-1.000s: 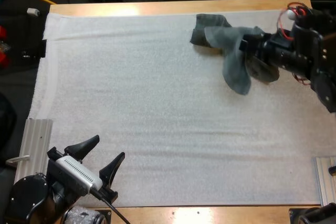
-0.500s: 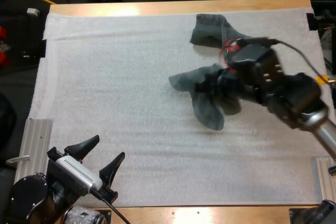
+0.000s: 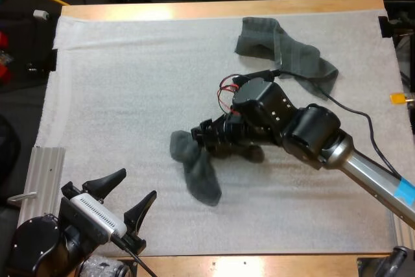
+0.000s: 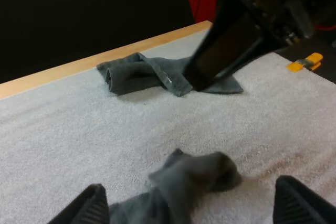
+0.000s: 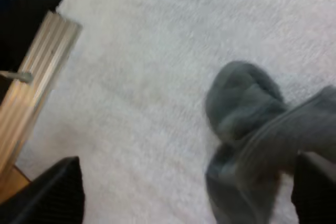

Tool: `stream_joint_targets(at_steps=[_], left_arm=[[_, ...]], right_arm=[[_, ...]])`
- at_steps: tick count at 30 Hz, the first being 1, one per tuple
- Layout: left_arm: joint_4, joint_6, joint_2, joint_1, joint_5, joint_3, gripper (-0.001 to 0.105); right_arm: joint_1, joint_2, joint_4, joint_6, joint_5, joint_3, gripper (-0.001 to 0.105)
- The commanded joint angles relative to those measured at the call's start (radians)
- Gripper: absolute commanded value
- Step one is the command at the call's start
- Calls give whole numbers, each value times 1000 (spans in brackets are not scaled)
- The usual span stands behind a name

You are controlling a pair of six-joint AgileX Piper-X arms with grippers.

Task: Pick towel from pile, fold and stack

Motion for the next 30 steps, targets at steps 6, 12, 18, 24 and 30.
stream_joint_targets(at_steps=[6, 12, 18, 24, 30], left_arm=[[-7, -9, 0, -5, 8, -10, 62], [-7, -9, 0, -5, 8, -10, 62], [69, -9, 0, -5, 8, -10, 62], [220, -9, 0, -5, 8, -10, 62], [334, -9, 0, -5, 8, -10, 62]], right_arm=[[-23, -9, 135, -88, 178, -9, 73], [-51, -9, 169, -89, 139, -9, 73], [-2, -4, 205, -87, 109, -9, 72], [57, 10, 144, -3, 104, 73, 72], [105, 11, -32, 100, 44, 256, 72]])
